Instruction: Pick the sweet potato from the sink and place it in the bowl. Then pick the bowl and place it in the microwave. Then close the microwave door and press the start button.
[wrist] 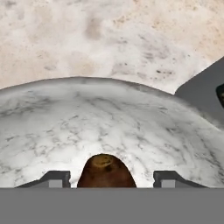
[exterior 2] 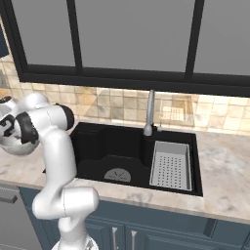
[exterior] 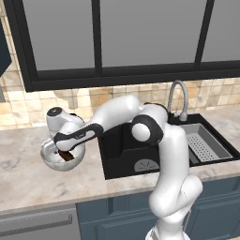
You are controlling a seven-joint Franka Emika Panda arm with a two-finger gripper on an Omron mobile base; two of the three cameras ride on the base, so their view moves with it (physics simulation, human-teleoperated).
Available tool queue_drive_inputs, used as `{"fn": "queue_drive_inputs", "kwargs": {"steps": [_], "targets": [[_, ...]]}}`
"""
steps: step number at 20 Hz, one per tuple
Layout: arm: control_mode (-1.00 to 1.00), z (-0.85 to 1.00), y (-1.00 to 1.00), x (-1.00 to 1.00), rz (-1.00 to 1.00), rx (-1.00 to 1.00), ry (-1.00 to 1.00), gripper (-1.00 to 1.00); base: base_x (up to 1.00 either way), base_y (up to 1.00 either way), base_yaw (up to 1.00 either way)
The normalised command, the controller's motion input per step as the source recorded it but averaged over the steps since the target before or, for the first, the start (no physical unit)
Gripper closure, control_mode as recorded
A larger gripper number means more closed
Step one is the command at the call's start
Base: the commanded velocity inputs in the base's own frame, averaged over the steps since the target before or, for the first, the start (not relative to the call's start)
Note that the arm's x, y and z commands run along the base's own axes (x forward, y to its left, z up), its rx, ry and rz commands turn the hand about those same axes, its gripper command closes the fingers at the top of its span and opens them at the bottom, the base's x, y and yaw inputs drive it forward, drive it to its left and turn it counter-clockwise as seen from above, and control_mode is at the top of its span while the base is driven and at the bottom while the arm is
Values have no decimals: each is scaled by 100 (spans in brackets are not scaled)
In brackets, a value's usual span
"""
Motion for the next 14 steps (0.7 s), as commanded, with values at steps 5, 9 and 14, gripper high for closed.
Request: {"fn": "queue_drive_inputs", "kwargs": {"steps": [5, 9, 14], "targets": [[-100, 42, 0, -23, 0, 0, 0, -100, 0, 0, 0], [-100, 68, 0, -41, 0, 0, -2, -100, 0, 0, 0], [-100, 43, 0, -78, 4, 0, -2, -100, 0, 0, 0]]}}
